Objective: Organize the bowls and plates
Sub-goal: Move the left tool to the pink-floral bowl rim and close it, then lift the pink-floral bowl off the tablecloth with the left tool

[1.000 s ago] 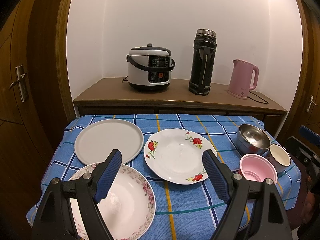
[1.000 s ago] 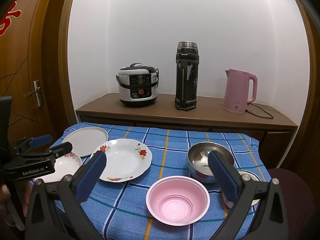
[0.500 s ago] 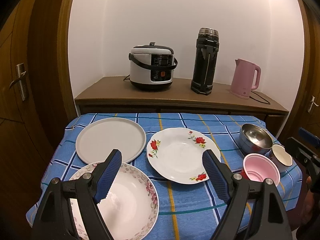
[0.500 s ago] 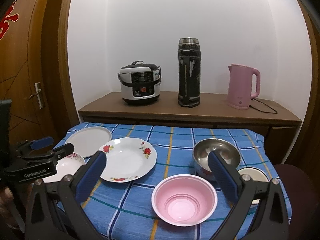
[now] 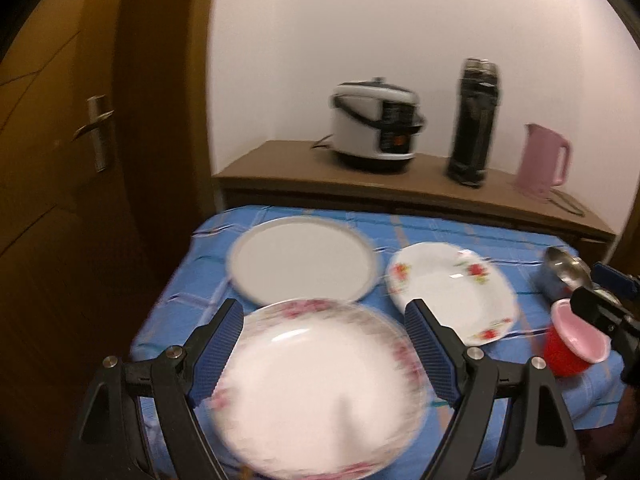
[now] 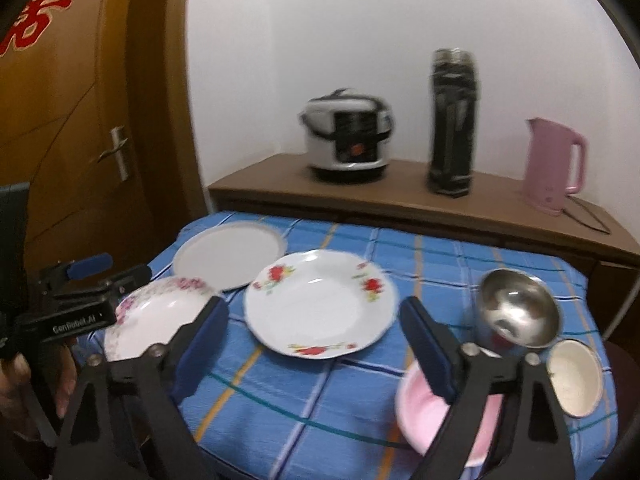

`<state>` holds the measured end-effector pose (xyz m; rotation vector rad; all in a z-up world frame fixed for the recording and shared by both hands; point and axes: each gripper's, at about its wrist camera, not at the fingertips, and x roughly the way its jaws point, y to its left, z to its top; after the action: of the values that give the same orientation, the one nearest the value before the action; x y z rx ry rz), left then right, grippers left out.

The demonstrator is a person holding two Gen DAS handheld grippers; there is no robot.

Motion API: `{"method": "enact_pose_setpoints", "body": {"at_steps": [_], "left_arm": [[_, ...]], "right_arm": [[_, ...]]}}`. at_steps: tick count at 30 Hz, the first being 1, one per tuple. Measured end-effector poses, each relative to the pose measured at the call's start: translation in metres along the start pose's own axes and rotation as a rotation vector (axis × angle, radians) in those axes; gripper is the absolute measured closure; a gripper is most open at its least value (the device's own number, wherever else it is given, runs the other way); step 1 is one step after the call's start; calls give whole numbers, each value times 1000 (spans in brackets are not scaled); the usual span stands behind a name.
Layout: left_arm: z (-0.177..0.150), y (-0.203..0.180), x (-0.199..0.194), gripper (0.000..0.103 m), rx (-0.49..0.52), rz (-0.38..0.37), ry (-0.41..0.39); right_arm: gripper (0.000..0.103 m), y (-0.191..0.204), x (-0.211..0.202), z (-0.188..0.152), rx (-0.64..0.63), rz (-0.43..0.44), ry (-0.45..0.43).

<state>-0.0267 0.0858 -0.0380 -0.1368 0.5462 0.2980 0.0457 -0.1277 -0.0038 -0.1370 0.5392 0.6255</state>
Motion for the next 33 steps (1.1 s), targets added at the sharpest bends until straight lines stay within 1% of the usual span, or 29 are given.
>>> {"method": "enact_pose_setpoints", "body": {"at_steps": [2,4,7,9,12,13,14,15,17,18,20,25,26,28,30,33], "left_arm": [[-7,17,2,18,-23,27,17],[-16,34,4,18,-56,55,33],[-26,48,7,18,-81,69,53],[-31,53,16,18,-93,67,74],[-39,59,23,20,-94,60,86],[-40,60,26,26,-95,55,89],[-42,62,29,31,-97,46,97],[-43,63,30,32,-101,41,103],[-46,64,35,38,-106,32,115],[-47,66,36,39,-107,27,119],[-49,68,39,47,-114,17,129],[-55,69,45,63,-123,-12,154],[-56,69,46,66,-126,-17,158],[-58,70,47,67,-130,-25,163],[-60,70,47,72,-130,-27,159],[-61,71,49,75,-131,-32,161]], "right_arm": [[27,11,13,-2,-25,34,29],[35,23,27,-5,-50,70,65],[46,38,46,-10,-90,117,112],[47,47,59,-14,-109,133,145],[53,54,76,-20,-128,141,187],[57,56,83,-22,-134,142,205],[59,57,86,-24,-138,145,218],[61,58,89,-26,-139,145,227],[62,60,96,-29,-138,143,244],[62,61,99,-31,-139,140,254],[63,62,106,-32,-144,138,270],[72,70,116,-36,-162,150,296],[72,71,117,-36,-164,151,297],[75,73,118,-36,-171,147,296],[77,74,118,-37,-175,148,296],[80,76,118,-38,-182,145,291]]}}
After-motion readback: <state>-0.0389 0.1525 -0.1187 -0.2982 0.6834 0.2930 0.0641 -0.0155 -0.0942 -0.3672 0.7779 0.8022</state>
